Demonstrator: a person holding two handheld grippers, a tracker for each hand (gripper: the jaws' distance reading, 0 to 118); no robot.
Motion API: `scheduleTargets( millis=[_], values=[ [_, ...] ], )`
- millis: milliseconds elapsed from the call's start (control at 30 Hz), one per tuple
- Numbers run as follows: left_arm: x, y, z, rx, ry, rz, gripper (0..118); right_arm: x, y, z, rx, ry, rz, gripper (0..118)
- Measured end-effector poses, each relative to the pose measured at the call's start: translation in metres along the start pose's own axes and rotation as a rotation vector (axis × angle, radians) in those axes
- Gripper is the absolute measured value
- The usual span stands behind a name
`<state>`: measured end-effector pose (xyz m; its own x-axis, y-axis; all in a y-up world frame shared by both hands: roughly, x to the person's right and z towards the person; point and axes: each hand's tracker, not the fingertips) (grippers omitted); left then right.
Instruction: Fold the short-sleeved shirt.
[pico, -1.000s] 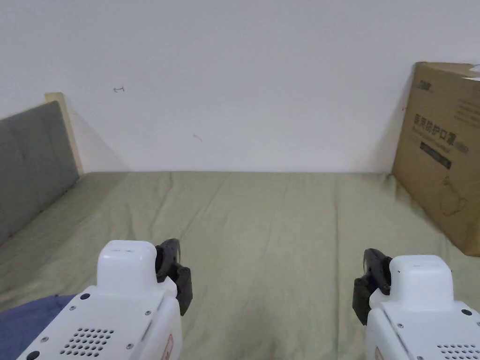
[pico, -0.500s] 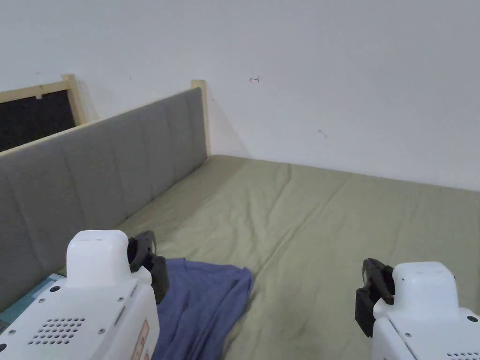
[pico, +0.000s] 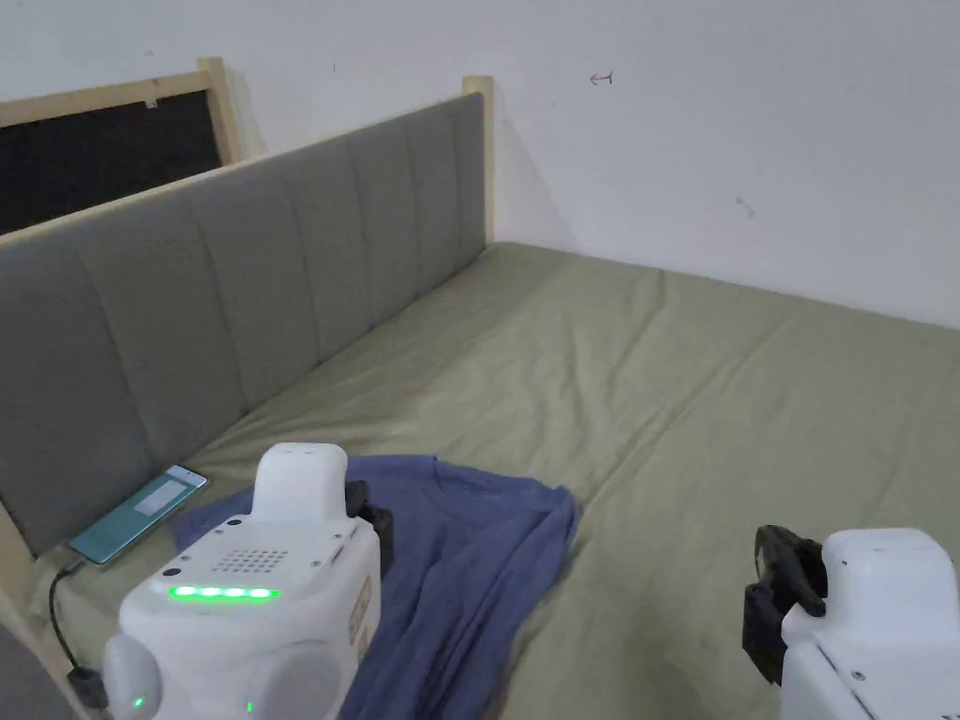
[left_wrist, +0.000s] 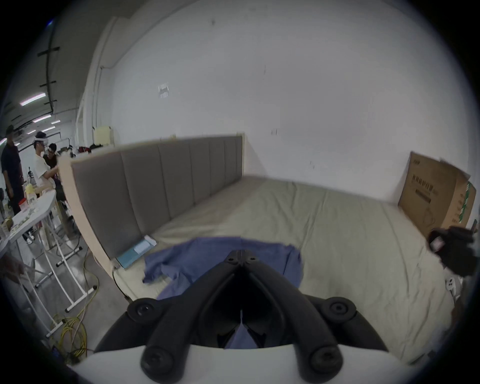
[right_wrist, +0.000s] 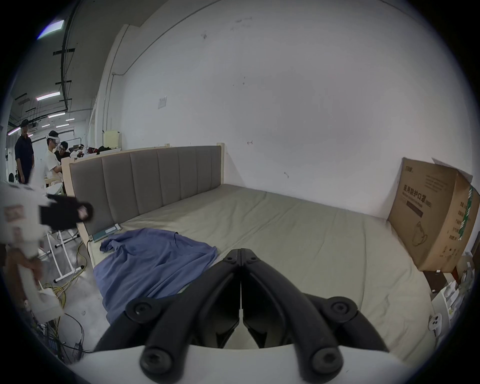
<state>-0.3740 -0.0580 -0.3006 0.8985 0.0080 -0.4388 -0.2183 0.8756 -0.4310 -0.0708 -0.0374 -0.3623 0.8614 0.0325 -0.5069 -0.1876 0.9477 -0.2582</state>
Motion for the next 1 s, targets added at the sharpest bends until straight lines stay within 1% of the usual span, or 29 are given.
scheduleTargets(
  millis=[67, 133, 167, 200, 233, 267, 300, 333, 367, 400, 433, 467, 500, 533, 567, 600, 633, 700, 733, 767, 800, 867, 933, 1000],
  values=[
    [-0.004, -0.013, -0.048, -0.139, -0.070, 0.045, 0, 0.002, -0.007, -0.006, -0.036, 0.007, -0.011, 0],
    [-0.003, -0.027, -0.083, -0.223, -0.067, 0.076, 0, 0.005, -0.013, -0.010, -0.054, 0.003, -0.006, 0],
    [-0.001, -0.033, -0.098, -0.251, -0.046, 0.079, 5, 0.006, -0.015, -0.012, -0.064, -0.003, 0.004, 0],
    [0.001, -0.040, -0.113, -0.269, -0.021, 0.072, 28, 0.008, -0.018, -0.013, -0.075, -0.012, 0.014, 0],
    [0.002, -0.045, -0.128, -0.322, -0.029, 0.086, 63, 0.011, -0.020, -0.015, -0.086, -0.020, 0.015, 0],
    [0.003, -0.049, -0.141, -0.395, -0.025, 0.085, 95, 0.014, -0.021, -0.017, -0.101, -0.028, 0.011, 0],
    [0.004, -0.056, -0.150, -0.441, -0.061, 0.093, 103, 0.017, -0.023, -0.019, -0.118, -0.039, -0.001, 0],
    [0.004, -0.062, -0.157, -0.449, -0.092, 0.114, 103, 0.021, -0.025, -0.020, -0.126, -0.047, -0.017, 0],
    [0.005, -0.066, -0.160, -0.438, -0.101, 0.119, 111, 0.025, -0.027, -0.022, -0.136, -0.051, -0.034, 0],
    [0.006, -0.068, -0.163, -0.429, -0.107, 0.128, 105, 0.030, -0.029, -0.023, -0.149, -0.054, -0.045, 0],
    [0.011, -0.072, -0.167, -0.444, -0.103, 0.140, 103, 0.033, -0.032, -0.024, -0.159, -0.062, -0.053, 0],
    [0.012, -0.077, -0.175, -0.479, -0.100, 0.146, 104, 0.036, -0.034, -0.026, -0.169, -0.070, -0.057, 0],
    [0.013, -0.084, -0.185, -0.523, -0.120, 0.146, 101, 0.039, -0.036, -0.027, -0.182, -0.076, -0.062, 0],
    [0.015, -0.091, -0.192, -0.562, -0.104, 0.130, 98, 0.041, -0.038, -0.028, -0.190, -0.075, -0.070, 0],
    [0.022, -0.094, -0.191, -0.537, -0.048, 0.070, 96, 0.043, -0.040, -0.028, -0.197, -0.072, -0.081, 0],
    [0.025, -0.093, -0.189, -0.516, -0.063, 0.057, 95, 0.045, -0.043, -0.027, -0.205, -0.070, -0.091, 0],
    [0.025, -0.089, -0.188, -0.529, -0.047, 0.050, 90, 0.046, -0.045, -0.027, -0.210, -0.072, -0.097, 0],
    [0.028, -0.081, -0.184, -0.520, -0.044, 0.079, 65, 0.047, -0.048, -0.028, -0.221, -0.078, -0.104, 0],
    [0.024, -0.080, -0.183, -0.520, -0.041, 0.108, 50, 0.047, -0.048, -0.027, -0.228, -0.078, -0.108, 0],
    [0.020, -0.078, -0.183, -0.520, -0.032, 0.157, 16, 0.047, -0.048, -0.026, -0.234, -0.079, -0.112, 0],
    [0.015, -0.075, -0.184, -0.519, -0.048, 0.233, 7, 0.049, -0.049, -0.024, -0.236, -0.079, -0.117, 0],
    [0.005, -0.073, -0.184, -0.564, -0.065, 0.336, 7, 0.052, -0.049, -0.019, -0.236, -0.079, -0.123, 0],
    [-0.003, -0.070, -0.177, -0.558, -0.092, 0.376, 7, 0.057, -0.048, -0.014, -0.230, -0.091, -0.125, 0],
    [-0.012, -0.062, -0.171, -0.549, -0.139, 0.519, 7, 0.065, -0.046, -0.008, -0.221, -0.114, -0.137, 0]
  ],
)
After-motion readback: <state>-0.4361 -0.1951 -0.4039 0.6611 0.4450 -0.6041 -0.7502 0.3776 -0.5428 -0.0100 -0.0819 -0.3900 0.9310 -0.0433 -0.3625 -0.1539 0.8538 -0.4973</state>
